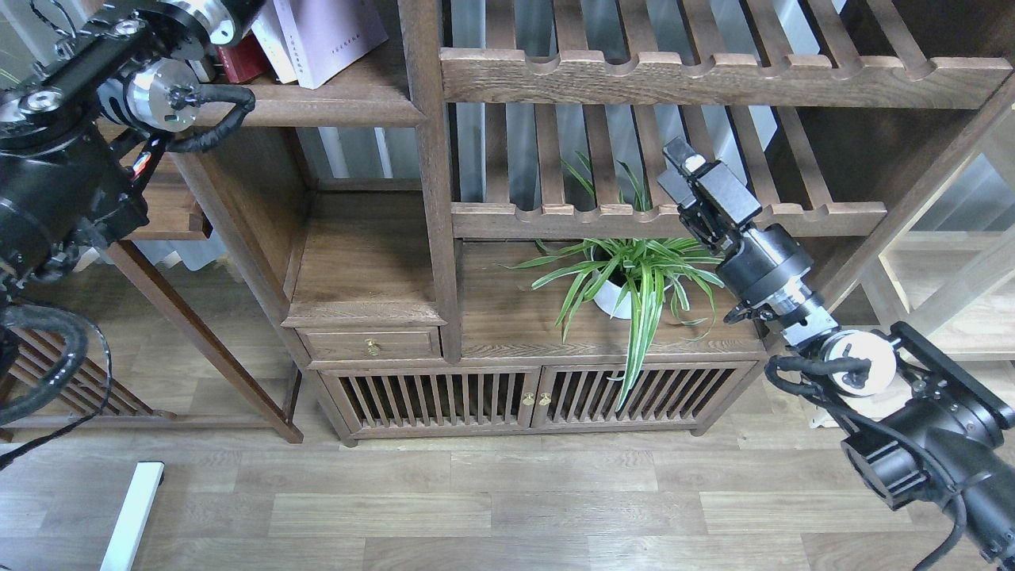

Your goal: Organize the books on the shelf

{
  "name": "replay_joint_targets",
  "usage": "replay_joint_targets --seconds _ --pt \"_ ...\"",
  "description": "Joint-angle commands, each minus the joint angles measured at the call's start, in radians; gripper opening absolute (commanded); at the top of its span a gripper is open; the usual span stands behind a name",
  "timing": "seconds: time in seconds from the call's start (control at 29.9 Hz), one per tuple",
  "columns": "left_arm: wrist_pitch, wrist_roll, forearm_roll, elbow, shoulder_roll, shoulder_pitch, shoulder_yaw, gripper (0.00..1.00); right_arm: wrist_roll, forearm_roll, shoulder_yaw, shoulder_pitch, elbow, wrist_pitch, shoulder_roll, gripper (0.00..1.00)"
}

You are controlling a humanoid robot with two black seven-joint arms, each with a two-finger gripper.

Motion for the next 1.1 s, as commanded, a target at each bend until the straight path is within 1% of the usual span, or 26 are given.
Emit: replay_joint_targets --seconds 0.0,0.5,0.64,0.77,0.97,1.07 --pt "0.002 0.013 0.0 -0.009 0.007 -0.016 -0.006 0.38 -0.002 0.0 -0.002 0.004 0.0 0.0 0.0 0.9" --pt "0.002 0.016 0.0 -0.041 0.062 -0.08 -0.033 0.38 -0.002 -0.021 -0.008 0.007 0.0 0.0 0.003 0.9" --pt "0.002 0.021 0.0 -0.084 0.096 -0.082 -0.049 0.38 -0.002 -0.021 -0.011 0.007 0.0 0.0 0.003 0.9" --pt "0.001 0.021 -0.002 -0.122 0.101 -0.077 -0.062 0.39 0.0 -0.021 -0.011 0.004 0.0 0.0 0.001 0.9" --pt "0.001 0.019 -0.037 -0.208 0.101 -0.045 -0.085 0.42 0.0 -0.028 -0.01 0.003 -0.004 0.0 0.005 0.91" --pt "0.001 0.015 -0.103 -0.246 0.101 -0.026 -0.085 0.48 0.002 -0.029 -0.007 0.0 -0.004 0.0 0.002 0.91"
